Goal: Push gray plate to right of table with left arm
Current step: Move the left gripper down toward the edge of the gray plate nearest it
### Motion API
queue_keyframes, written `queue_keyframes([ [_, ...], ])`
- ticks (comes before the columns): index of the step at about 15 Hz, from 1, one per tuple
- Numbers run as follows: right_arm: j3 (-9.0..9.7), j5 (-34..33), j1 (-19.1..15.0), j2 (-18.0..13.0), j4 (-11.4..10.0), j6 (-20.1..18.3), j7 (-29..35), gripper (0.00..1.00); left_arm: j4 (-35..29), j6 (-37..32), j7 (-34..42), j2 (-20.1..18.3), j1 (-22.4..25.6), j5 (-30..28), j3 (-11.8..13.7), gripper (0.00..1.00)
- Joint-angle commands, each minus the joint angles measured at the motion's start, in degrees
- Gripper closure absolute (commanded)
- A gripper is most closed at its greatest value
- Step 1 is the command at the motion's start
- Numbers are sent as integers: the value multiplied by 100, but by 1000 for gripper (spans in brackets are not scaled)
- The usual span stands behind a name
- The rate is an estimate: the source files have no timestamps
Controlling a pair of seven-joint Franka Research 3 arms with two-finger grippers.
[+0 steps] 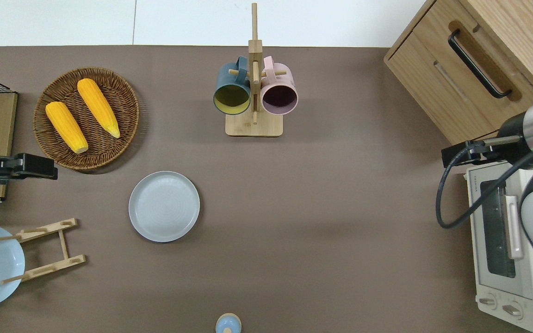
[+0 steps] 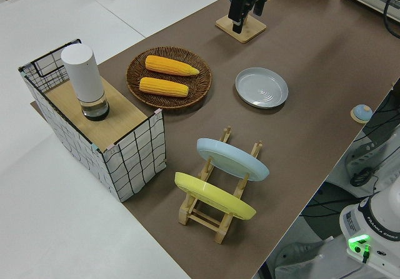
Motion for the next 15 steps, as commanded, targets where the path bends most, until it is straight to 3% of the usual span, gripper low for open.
queue_keyframes([
  [1,-1,40,-4,-34,8,-60,18,17,-29,11,-6,-46,-48,24,-79,5],
  [10,-1,40,-4,-34,8,-60,18,17,-133,-7,-250,-99,-66,24,-159,5],
  [15,-1,40,-4,-34,8,-60,18,17,-555,37,-621,-169,-66,7,-387,5],
])
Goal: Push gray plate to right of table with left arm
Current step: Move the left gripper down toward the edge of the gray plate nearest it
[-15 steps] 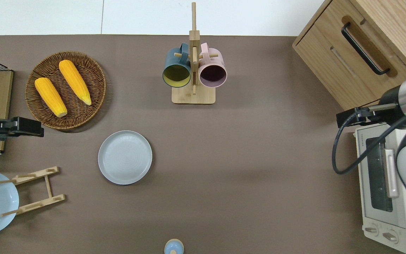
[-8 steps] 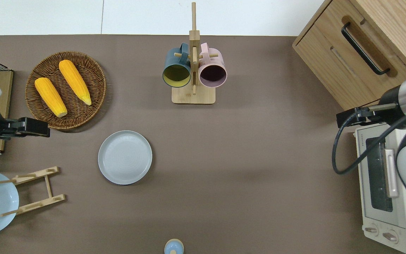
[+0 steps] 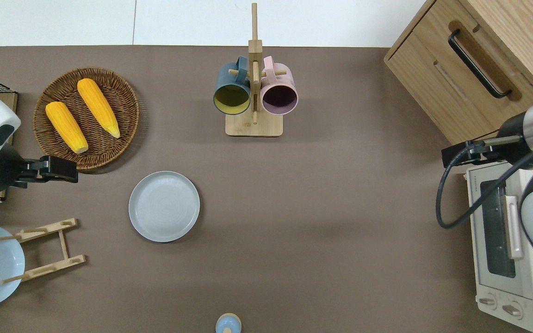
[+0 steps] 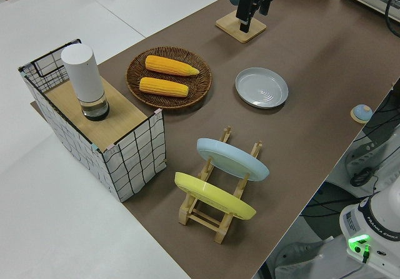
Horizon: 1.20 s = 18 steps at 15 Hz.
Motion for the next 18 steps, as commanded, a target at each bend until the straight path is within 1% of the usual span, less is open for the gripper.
queue_keyframes([
  [1,-1,40,-4,-34,8,-60,18,17,-475,87,-206,-167,-43,6,-106,5],
  [5,-1,40,-4,-34,8,-60,18,17,-1010,552,-154,-254,-60,-20,-159,5],
  [10,-1,40,-4,-34,8,-60,18,17,-1924,1387,-101,-544,-96,-73,-159,5],
  [13,-1,40,-4,-34,8,-60,18,17,-2224,1756,-101,-545,-209,-73,-168,5],
  [18,-1,40,-4,-34,8,-60,18,17,-2786,2319,-66,-624,-219,-81,-177,5],
])
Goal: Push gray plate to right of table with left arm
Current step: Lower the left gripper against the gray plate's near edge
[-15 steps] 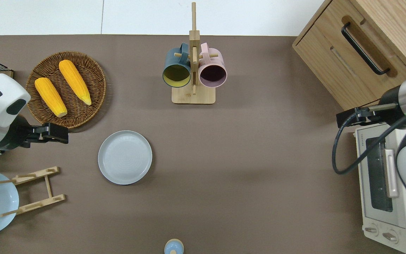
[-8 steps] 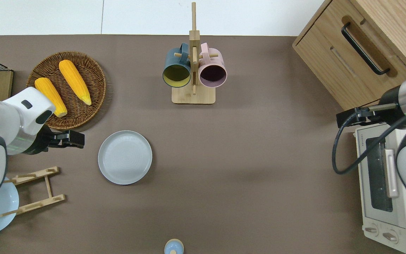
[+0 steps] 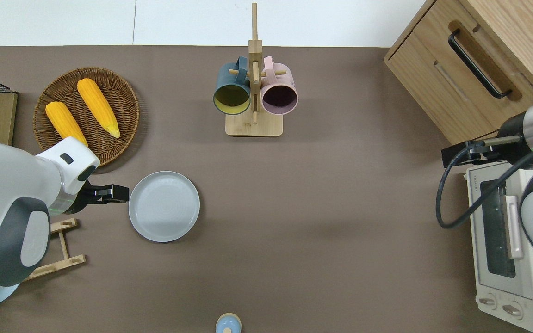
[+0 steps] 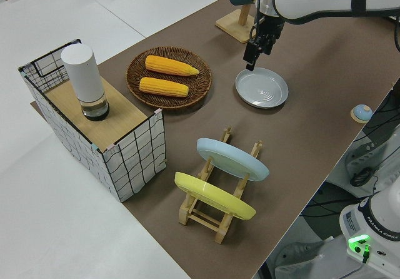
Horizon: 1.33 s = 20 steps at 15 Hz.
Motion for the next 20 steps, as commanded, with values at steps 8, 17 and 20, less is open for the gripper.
queue_keyframes([
  [8,-1,40,-4,-34,8,-60,18,17,-1379,1491,177,-268,-81,-81,51,5],
  [17,-1,40,-4,-34,8,-60,18,17,-2223,2898,133,136,-161,-81,51,5],
  [20,-1,40,-4,-34,8,-60,18,17,-2364,3101,133,180,-161,-81,51,5],
])
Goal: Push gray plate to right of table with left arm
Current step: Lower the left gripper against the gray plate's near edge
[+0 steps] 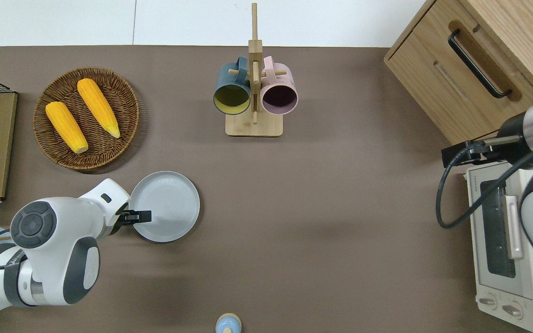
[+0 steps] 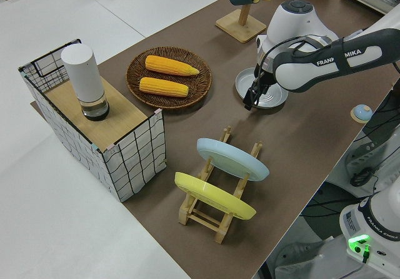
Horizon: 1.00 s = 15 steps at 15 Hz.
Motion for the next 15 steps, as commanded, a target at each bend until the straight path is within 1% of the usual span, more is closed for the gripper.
queue_keyframes([
  [1,-1,40,-4,-34,8,-60,18,17,-211,295,45,25,-92,-81,57,5],
  [5,-1,40,-4,-34,8,-60,18,17,-211,409,10,149,-92,-81,57,13],
  [6,-1,40,-4,-34,8,-60,18,17,-211,409,1,149,-101,-81,57,38],
  [7,-1,40,-4,-34,16,-60,18,17,-211,409,1,149,-101,-81,57,94],
  [8,-1,40,-4,-34,8,-60,18,17,-211,409,-7,149,-101,-81,57,171],
  [9,-1,40,-4,-34,8,-60,18,17,-211,409,-8,149,-101,-81,57,278],
  [13,-1,40,-4,-34,8,-60,18,17,-211,409,-8,149,-92,-81,57,790],
  [15,-1,40,-4,-34,8,-60,18,17,-211,409,10,149,-83,-72,65,998],
])
